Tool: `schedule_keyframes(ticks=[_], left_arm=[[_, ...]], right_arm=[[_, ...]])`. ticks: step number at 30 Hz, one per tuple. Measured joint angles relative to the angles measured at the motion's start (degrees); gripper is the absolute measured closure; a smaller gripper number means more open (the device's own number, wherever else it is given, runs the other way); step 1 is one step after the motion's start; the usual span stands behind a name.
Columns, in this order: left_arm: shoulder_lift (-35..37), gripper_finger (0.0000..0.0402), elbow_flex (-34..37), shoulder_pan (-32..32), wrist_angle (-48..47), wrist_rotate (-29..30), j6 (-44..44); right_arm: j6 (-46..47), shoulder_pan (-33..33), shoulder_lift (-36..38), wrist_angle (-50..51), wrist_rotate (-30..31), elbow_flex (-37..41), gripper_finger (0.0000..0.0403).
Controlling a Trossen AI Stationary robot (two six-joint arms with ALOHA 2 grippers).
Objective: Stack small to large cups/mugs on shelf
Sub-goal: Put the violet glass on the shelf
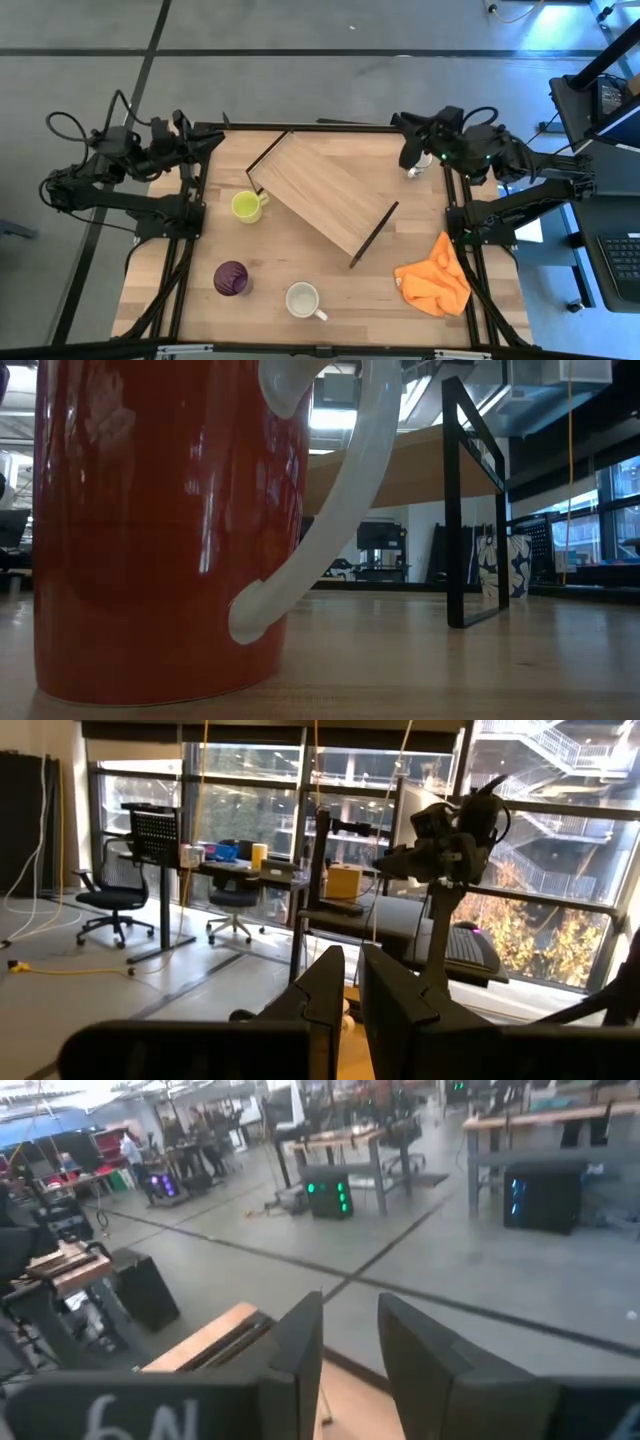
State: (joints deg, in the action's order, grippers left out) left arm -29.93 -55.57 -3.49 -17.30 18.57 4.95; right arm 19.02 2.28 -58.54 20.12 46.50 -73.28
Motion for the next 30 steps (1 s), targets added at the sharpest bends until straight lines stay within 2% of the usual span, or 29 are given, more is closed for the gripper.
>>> schedule_keyframes(ticks=[8, 14, 20, 30], left_arm=[[0.0, 0.0371, 0.0, -0.02, -0.02, 0.02, -0.02], [0.0, 0.0371, 0.0, -0.02, -0.02, 0.02, -0.02], [0.0, 0.0371, 0.0, -0.01, -0.02, 0.02, -0.04], [0.0, 0.0371, 0.0, -0.02, -0.02, 0.02, -0.04]], right_arm=[[-7.59, -3.14, 0.96, -4.74, 1.58, -0.02, 0.0302], [-4.2, -3.96, 0.96, -5.35, 1.31, -0.02, 0.0302], [-5.73, -3.93, 0.91, -3.21, -4.97, -0.02, 0.0302], [-2.96, -3.93, 0.96, -2.12, -5.69, -0.02, 0.0302]])
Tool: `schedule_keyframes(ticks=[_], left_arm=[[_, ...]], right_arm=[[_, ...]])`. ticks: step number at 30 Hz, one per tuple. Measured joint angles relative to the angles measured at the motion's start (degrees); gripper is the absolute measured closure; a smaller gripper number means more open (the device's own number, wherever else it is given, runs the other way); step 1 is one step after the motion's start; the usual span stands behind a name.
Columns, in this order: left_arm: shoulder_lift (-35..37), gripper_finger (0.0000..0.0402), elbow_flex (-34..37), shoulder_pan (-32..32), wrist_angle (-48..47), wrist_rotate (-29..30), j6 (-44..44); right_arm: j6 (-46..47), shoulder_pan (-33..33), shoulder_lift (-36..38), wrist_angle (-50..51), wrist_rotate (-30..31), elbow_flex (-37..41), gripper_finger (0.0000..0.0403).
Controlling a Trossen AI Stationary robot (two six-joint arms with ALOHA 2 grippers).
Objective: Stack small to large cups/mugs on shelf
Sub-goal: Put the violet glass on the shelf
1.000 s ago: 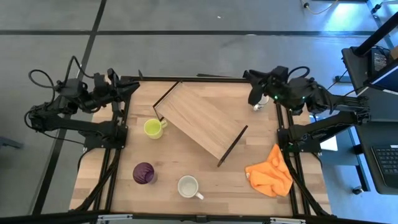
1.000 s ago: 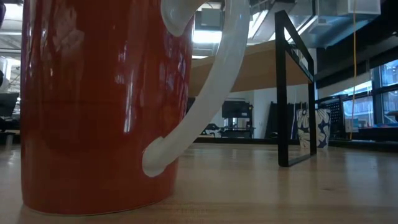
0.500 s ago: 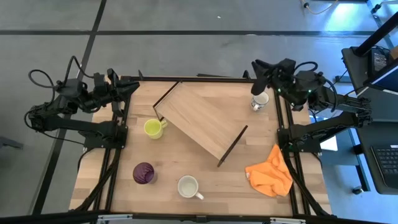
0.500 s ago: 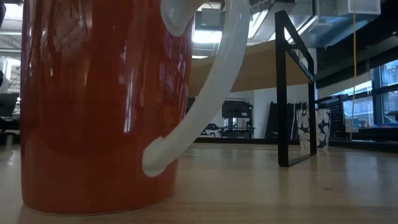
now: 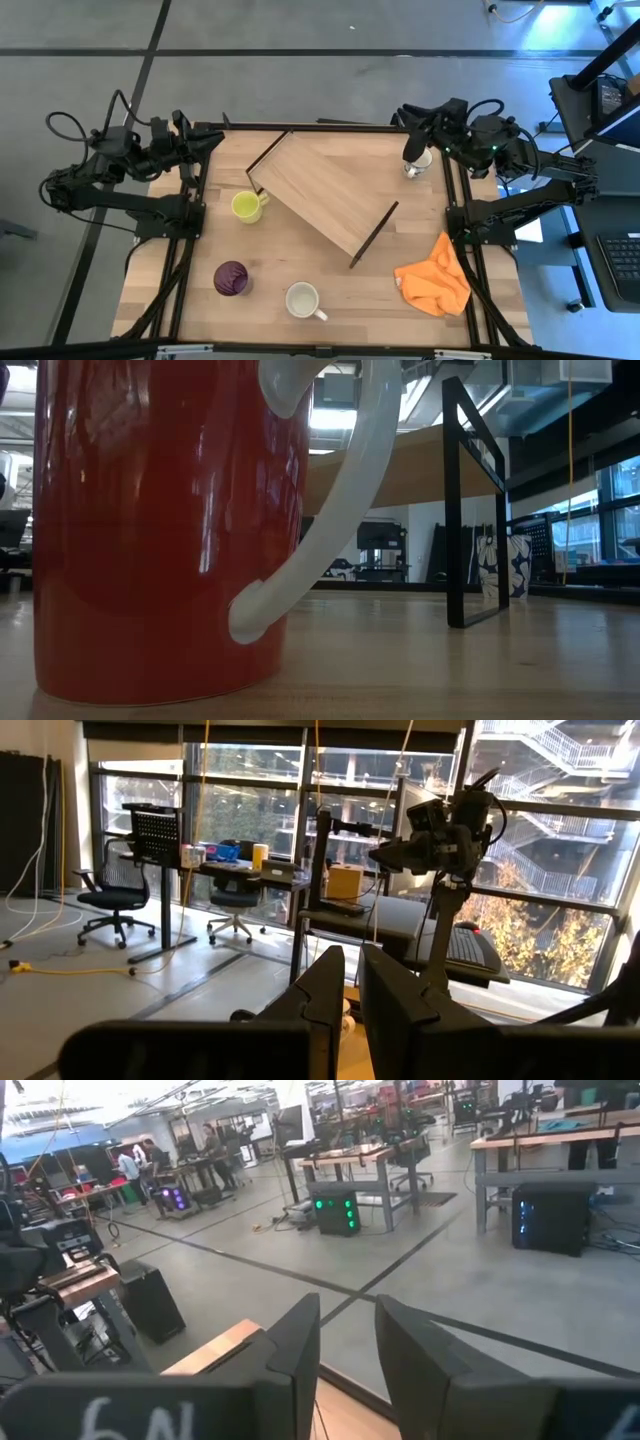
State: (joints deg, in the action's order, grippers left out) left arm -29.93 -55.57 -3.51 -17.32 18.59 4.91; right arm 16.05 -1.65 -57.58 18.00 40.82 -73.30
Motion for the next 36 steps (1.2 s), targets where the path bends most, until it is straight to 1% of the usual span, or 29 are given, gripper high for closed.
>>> schedule_keyframes(ticks=[15, 20, 24, 27, 29, 34, 36], left_arm=[[0.0, 0.0371, 0.0, 0.0, 0.0, 0.0, 0.0], [0.0, 0.0371, 0.0, 0.0, 0.0, 0.0, 0.0], [0.0, 0.0371, 0.0, 0.0, 0.0, 0.0, 0.01], [0.01, 0.0371, 0.0, 0.0, 0.0, 0.0, 0.02], [0.02, 0.0371, 0.0, 0.01, 0.0, -0.02, 0.02], [0.02, 0.0371, -0.02, 0.01, 0.0, -0.01, 0.02], [0.02, 0.0371, -0.02, 0.0, 0.0, -0.01, 0.01]], right_arm=[[0.29, 0.0, 0.02, 1.08, 0.02, 0.0, 0.0302], [2.41, -0.3, 0.02, 1.09, 0.02, 0.0, 0.0302], [6.8, -1.24, 0.36, 1.32, -0.16, 0.0, 0.0302], [10.72, -3.31, 1.53, 1.77, -2.35, 0.02, 0.0302], [12.69, -5.3, 2.59, 4.02, -4.43, 0.02, 0.0302], [20.76, -12.9, 5.76, 17.75, -9.74, 0.02, 0.0302], [21.89, -15.53, 6.75, 20.78, -13.19, 0.03, 0.0302]])
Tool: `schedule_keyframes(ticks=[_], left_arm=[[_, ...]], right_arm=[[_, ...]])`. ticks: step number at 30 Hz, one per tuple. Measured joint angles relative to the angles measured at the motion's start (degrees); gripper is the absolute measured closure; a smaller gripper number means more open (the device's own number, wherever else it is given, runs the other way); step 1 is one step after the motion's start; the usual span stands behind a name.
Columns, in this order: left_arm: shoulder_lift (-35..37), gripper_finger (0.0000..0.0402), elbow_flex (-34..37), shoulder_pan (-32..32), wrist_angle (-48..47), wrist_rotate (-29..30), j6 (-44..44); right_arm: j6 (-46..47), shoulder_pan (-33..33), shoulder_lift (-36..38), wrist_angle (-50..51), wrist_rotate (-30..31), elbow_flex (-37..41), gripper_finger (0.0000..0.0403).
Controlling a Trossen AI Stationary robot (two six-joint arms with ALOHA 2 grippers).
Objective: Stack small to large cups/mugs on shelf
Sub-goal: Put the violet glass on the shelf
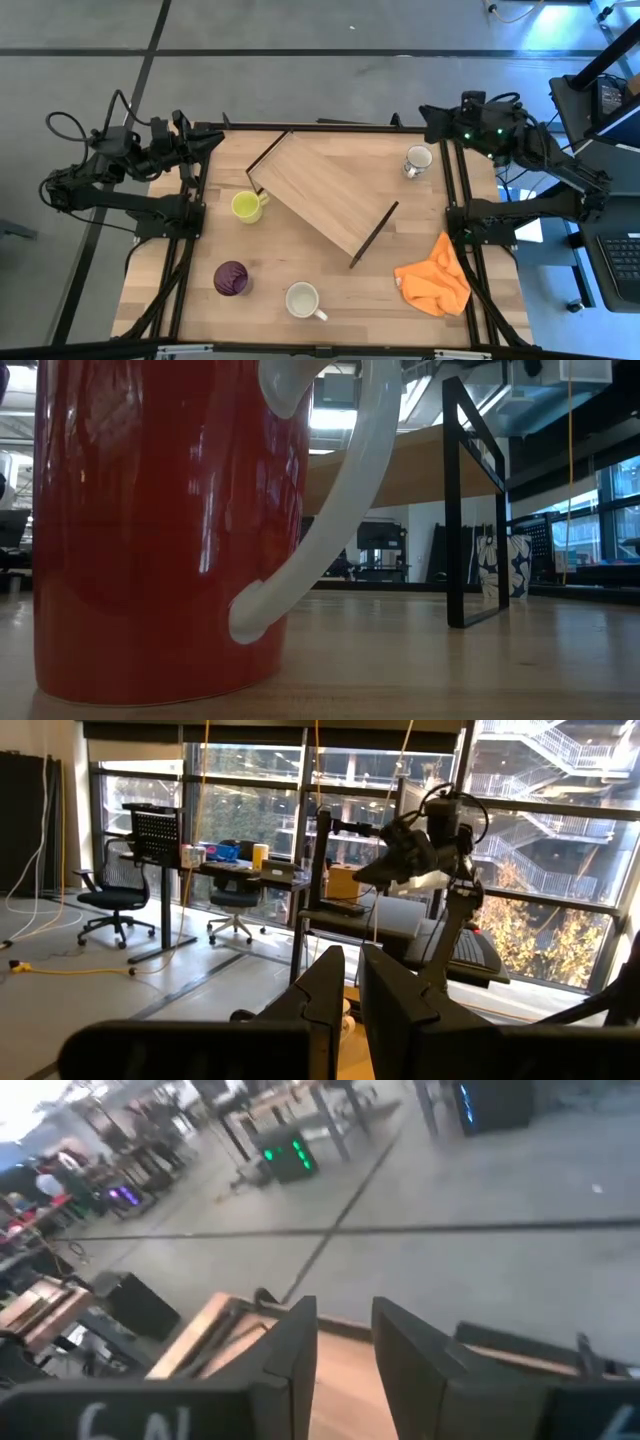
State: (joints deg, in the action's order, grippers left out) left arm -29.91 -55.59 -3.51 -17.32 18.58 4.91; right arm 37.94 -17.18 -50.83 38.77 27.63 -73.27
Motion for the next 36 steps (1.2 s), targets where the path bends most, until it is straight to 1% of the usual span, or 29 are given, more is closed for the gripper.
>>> schedule_keyframes(ticks=[4, 11, 13, 16, 18, 20, 22, 25, 27, 28, 30, 32, 34, 36], left_arm=[[0.0, 0.0371, -0.01, 0.0, 0.0, -0.02, 0.02], [0.0, 0.0371, -0.01, 0.01, 0.0, -0.02, 0.02], [0.0, 0.0371, -0.01, 0.0, -0.01, -0.02, 0.02], [0.0, 0.0371, -0.01, 0.02, 0.0, -0.02, 0.01], [0.0, 0.0371, -0.01, 0.0, -0.01, 0.01, 0.02], [0.0, 0.0371, -0.01, 0.01, 0.0, 0.01, 0.02], [0.0, 0.0371, -0.01, 0.0, 0.0, -0.02, 0.02], [0.0, 0.0371, -0.01, 0.02, -0.01, -0.02, 0.02], [0.0, 0.0371, -0.01, 0.02, -0.01, -0.02, 0.02], [0.0, 0.0371, -0.01, 0.0, 0.0, -0.02, 0.02], [0.0, 0.0371, -0.01, 0.01, 0.0, -0.02, 0.01], [0.0, 0.0371, -0.01, 0.01, 0.0, 0.01, 0.02], [0.0, 0.0371, -0.01, 0.01, -0.01, -0.01, 0.02], [0.0, 0.0371, -0.03, 0.01, 0.0, -0.01, 0.02]], right_arm=[[-0.68, -3.04, 0.45, 4.16, -6.4, -0.01, 0.0302], [-0.72, -5.18, -0.13, 12.16, -8.77, 0.0, 0.0302], [-0.76, -5.79, -0.27, 13.69, -10.48, -0.01, 0.0302], [-1.42, -6.34, -0.51, 13.99, -13.02, -0.01, 0.0302], [-2.18, -6.33, -0.62, 13.41, -13.27, -0.01, 0.0302], [-2.28, -6.33, -0.65, 13.36, -13.03, -0.01, 0.0302], [-2.27, -6.33, -0.65, 13.89, -10.9, -0.01, 0.0302], [-2.28, -6.33, -0.65, 18.13, -4.97, -0.01, 0.0302], [-0.02, -6.35, -0.65, 23.73, -0.5, -0.01, 0.0302], [1.72, -6.35, -0.74, 26.52, 0.55, -0.01, 0.0302], [6.66, -6.35, -0.82, 32.23, 0.48, -0.01, 0.0302], [10.36, -6.35, -0.99, 36.78, -1.43, -0.01, 0.0302], [12.87, -6.33, -1.08, 39.72, -3.15, -0.01, 0.0302], [14.18, -6.33, -1.07, 40.13, -4.38, -0.01, 0.0302]])
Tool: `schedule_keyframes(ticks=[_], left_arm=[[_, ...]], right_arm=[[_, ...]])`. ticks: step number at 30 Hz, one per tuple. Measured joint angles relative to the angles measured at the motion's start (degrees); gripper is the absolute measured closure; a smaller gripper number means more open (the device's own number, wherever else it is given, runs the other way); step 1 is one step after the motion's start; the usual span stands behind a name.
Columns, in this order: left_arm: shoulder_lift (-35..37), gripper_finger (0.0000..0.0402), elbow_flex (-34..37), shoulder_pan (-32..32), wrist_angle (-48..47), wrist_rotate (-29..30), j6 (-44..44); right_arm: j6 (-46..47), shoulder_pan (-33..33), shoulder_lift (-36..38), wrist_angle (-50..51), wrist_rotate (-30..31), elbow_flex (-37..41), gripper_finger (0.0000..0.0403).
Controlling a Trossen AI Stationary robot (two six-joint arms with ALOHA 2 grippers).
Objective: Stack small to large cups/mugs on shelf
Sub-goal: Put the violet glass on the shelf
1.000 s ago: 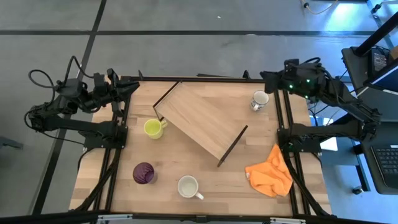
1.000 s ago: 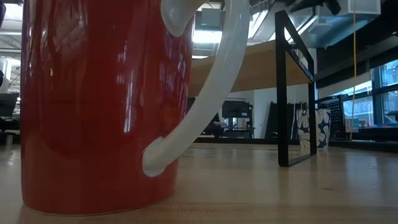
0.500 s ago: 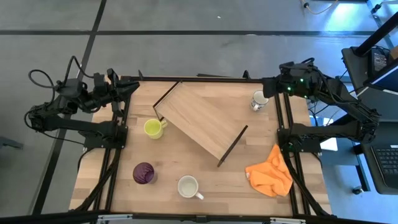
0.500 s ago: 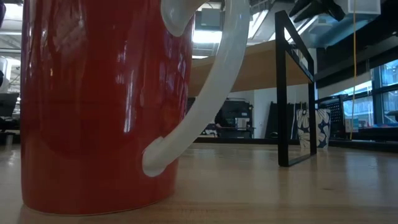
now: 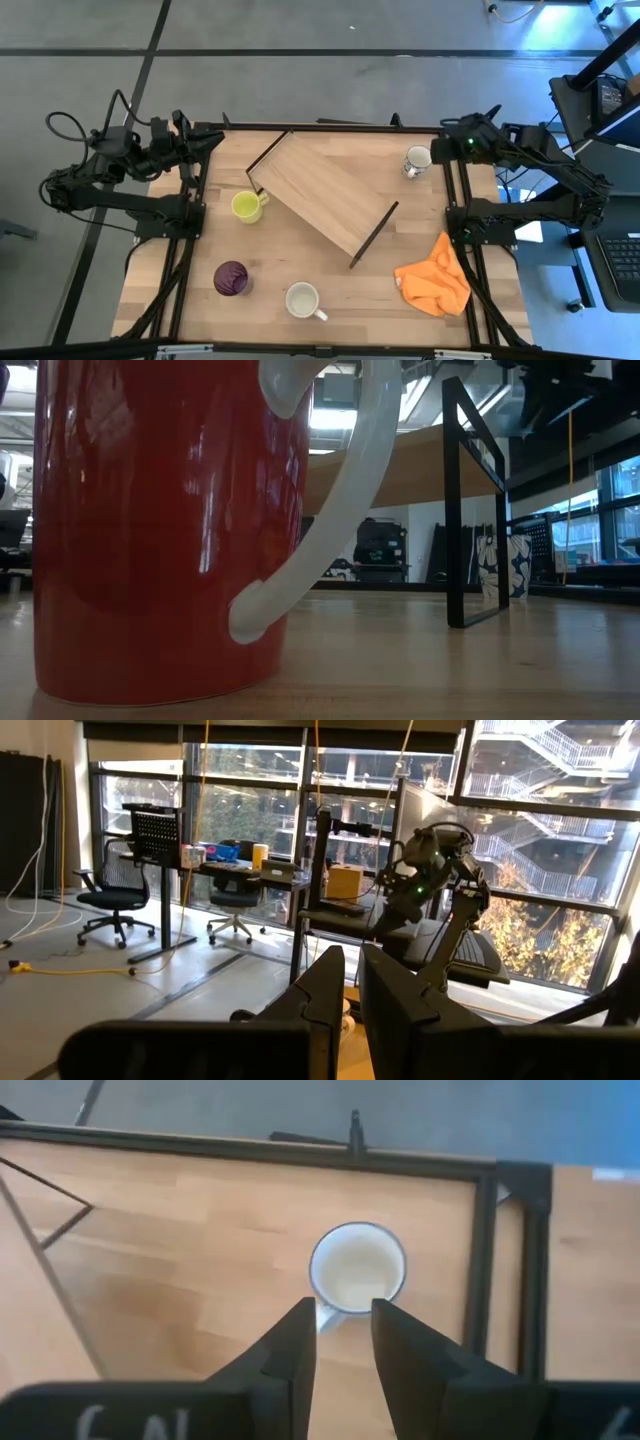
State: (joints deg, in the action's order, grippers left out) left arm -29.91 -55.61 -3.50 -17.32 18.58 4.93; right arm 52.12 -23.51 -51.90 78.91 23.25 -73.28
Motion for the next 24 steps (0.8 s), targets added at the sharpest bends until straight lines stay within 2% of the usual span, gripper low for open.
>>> schedule_keyframes(ticks=[5, 13, 16, 21, 24], left_arm=[[0.0, 0.0371, 0.0, -0.01, 0.0, -0.01, 0.0], [0.0, 0.0371, 0.0, -0.01, 0.0, 0.01, 0.0], [-0.02, 0.0371, 0.0, 0.02, 0.47, -0.01, 0.06], [-0.02, 0.0371, -0.02, 0.01, 0.3, -0.01, 14.19], [-0.02, 0.0371, -0.02, 0.01, 0.24, -0.01, 15.83]], right_arm=[[-1.55, 0.0, 0.0, -4.48, -1.95, 0.0, 0.0302], [-7.64, 0.0, -0.06, -18.63, -1.97, 0.0, 0.0302], [-8.28, 0.0, -0.13, -20.16, -2.38, 0.0, 0.0302], [-8.97, 0.0, -0.13, -20.17, -2.25, 0.0, 0.0302], [-8.95, 0.0, -0.68, -20.17, -0.76, 0.0, 0.0302]])
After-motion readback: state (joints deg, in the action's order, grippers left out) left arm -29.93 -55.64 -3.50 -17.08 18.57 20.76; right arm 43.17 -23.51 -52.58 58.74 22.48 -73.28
